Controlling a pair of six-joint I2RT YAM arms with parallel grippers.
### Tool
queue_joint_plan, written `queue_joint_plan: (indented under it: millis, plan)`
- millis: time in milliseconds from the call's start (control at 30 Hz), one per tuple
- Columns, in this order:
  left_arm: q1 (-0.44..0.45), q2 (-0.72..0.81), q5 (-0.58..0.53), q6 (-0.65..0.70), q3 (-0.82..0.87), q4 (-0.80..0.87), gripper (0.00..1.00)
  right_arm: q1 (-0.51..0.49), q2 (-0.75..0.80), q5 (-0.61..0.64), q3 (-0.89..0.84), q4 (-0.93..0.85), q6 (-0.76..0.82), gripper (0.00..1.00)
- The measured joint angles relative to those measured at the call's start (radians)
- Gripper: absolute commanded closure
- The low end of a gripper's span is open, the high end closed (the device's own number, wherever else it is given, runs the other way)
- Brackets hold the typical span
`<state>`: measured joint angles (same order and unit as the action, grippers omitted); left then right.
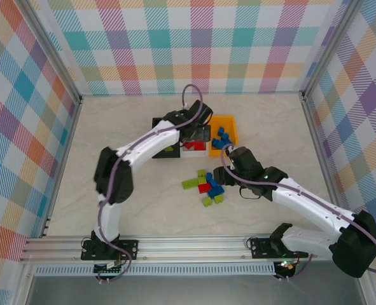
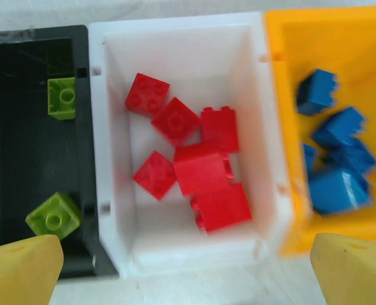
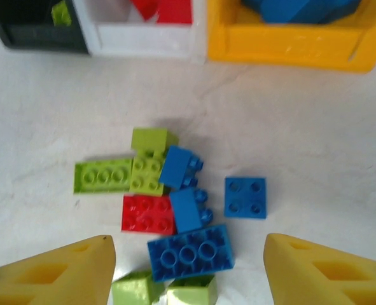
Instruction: Sort the legos into containers by color
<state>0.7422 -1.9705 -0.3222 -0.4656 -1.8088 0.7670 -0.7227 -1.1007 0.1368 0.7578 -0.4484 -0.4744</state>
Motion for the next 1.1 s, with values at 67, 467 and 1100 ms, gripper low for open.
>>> queue_joint_plan:
  millis: [67, 467, 1100]
  plan:
    - [0.03, 0.14, 0.008, -0.013, 0.113, -0.033, 0.0, -0.013, -0.013, -0.047, -0.022, -0.017, -0.005, 0.38]
    - [0.066, 0.638, 0.014, -0.139, 0.742, -0.11, 0.0, -0.129, -0.14, -0.066, -0.112, -0.088, -0.086, 0.38]
    - [0.066, 0.765, -0.039, -0.201, 0.845, -0.058, 0.0, -0.174, -0.323, 0.039, -0.083, -0.024, -0.102, 0.54]
